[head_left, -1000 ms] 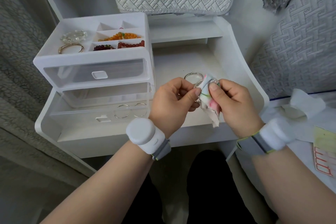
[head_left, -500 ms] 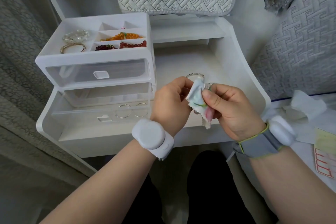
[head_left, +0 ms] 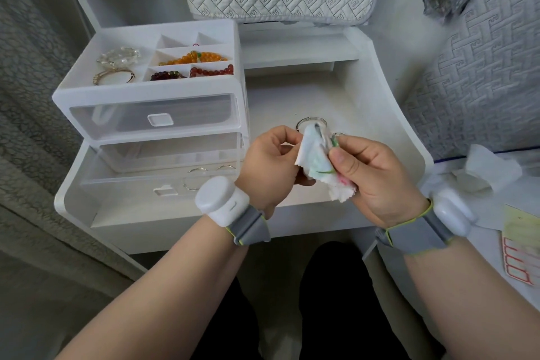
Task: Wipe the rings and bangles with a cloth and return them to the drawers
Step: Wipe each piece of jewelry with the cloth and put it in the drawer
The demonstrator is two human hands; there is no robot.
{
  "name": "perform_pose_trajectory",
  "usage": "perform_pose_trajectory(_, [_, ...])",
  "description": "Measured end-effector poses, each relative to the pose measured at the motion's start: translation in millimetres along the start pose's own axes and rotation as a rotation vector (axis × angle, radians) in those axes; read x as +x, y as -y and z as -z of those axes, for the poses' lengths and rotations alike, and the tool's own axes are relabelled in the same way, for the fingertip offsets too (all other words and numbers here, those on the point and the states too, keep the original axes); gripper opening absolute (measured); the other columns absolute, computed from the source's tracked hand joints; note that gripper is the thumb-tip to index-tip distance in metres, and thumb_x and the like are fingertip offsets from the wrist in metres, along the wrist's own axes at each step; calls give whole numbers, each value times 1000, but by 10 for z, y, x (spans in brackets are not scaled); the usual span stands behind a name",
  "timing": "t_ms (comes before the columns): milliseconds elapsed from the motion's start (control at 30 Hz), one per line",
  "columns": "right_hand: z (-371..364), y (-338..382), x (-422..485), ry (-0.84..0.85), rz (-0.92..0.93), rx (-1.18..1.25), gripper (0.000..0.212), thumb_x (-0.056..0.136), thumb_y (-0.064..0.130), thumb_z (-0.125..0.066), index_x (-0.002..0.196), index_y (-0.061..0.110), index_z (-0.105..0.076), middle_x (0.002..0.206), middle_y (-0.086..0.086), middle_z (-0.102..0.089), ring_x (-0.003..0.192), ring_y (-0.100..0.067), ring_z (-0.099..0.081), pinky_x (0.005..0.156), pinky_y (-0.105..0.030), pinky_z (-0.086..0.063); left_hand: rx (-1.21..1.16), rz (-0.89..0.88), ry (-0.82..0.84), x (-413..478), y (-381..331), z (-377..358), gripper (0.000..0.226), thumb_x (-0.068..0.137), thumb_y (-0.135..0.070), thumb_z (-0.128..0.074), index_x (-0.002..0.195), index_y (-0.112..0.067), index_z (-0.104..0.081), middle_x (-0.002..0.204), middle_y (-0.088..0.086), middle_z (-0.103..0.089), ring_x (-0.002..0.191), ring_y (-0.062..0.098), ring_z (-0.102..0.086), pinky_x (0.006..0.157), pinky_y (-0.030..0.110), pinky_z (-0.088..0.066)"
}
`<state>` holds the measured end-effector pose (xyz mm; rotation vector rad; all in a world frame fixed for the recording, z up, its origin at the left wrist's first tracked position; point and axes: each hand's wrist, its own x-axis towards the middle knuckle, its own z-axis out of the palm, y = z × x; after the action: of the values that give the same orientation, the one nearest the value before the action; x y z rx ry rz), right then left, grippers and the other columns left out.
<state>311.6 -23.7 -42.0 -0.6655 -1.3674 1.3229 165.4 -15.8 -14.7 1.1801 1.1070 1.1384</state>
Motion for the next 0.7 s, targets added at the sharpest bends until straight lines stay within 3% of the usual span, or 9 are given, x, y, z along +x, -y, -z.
perform_pose_trajectory(67, [6, 25, -3, 5, -9, -1, 36, 71, 49, -73, 92, 21, -75, 73, -6, -66, 69, -14, -59, 66, -26, -50, -17, 21, 2, 1, -6, 6, 19, 91, -5, -55, 73, -7, -53, 52, 8, -63, 43, 21, -56, 44, 24, -51])
perform_pose_trajectory(133, [0, 37, -8, -22, 4, -51, 33, 72, 52, -71, 83, 21, -74, 55, -1, -55, 50, -6, -46, 52, -18, -41, -22, 49, 32, -15, -16, 3, 20, 92, -10, -55, 72, -8, -54, 53, 8, -64, 44, 19, -57, 46, 24, -52])
perform_pose_trajectory(233, [-35, 46, 0, -56, 21, -81, 40, 73, 53, -68, 70, 14, -68, 45, 4, -51, 42, -10, -42, 50, -18, -40, 74, 16, 67, -34, -19, 1, 15, 91, -9, -57, 76, -7, -55, 62, 14, -66, 52, 24, -61, 50, 28, -54])
perform_pose_trajectory(333, [-61, 28, 25, -127, 30, -105, 48, 71, 58, -68, 63, 11, -65, 51, -14, -50, 50, -28, -40, 58, -31, -39, 413, -257, -13, -34, -12, 32, 7, 84, -6, -60, 80, -12, -59, 69, 6, -67, 63, 23, -63, 61, 34, -54])
perform_pose_trajectory(400, [-63, 18, 29, -151, 28, -101, 46, 70, 59, -69, 65, 13, -68, 56, -20, -48, 55, -31, -39, 55, -29, -40, 553, -397, -72, -58, -15, 36, 13, 81, -5, -61, 78, -18, -59, 64, -9, -62, 58, 12, -57, 57, 21, -47])
perform_pose_trajectory(467, [-54, 8, 17, -144, 17, -75, 44, 71, 56, -69, 70, 12, -69, 60, -28, -47, 58, -34, -39, 54, -26, -41, 585, -441, -125, -71, -19, 46, 18, 81, -4, -62, 75, -21, -59, 58, -13, -58, 54, 5, -54, 54, 14, -43])
perform_pose_trajectory(533, [-42, -2, -3, -109, -5, -35, 43, 72, 52, -71, 80, 10, -71, 67, -33, -49, 63, -38, -41, 61, -31, -39, 509, -387, -140, -49, -26, 64, 23, 82, -2, -62, 72, -23, -58, 57, -9, -61, 51, 4, -56, 55, 19, -49])
perform_pose_trajectory(600, [-35, -11, -23, -49, -26, 21, 38, 71, 47, -74, 92, 15, -74, 79, -23, -60, 76, -34, -48, 72, -36, -40, 426, -312, -120, -31, -60, 70, 24, 82, 0, -62, 73, -22, -57, 57, -2, -62, 46, 4, -56, 50, 20, -49])
perform_pose_trajectory(700, [-58, 13, -46, 11, -51, 99, 26, 73, 30, -69, 95, 19, -75, 88, -1, -73, 83, -15, -65, 77, -23, -52, 346, -228, -76, -31, -96, 67, 24, 82, 5, -61, 74, -17, -56, 58, 2, -61, 40, 1, -54, 43, 11, -41])
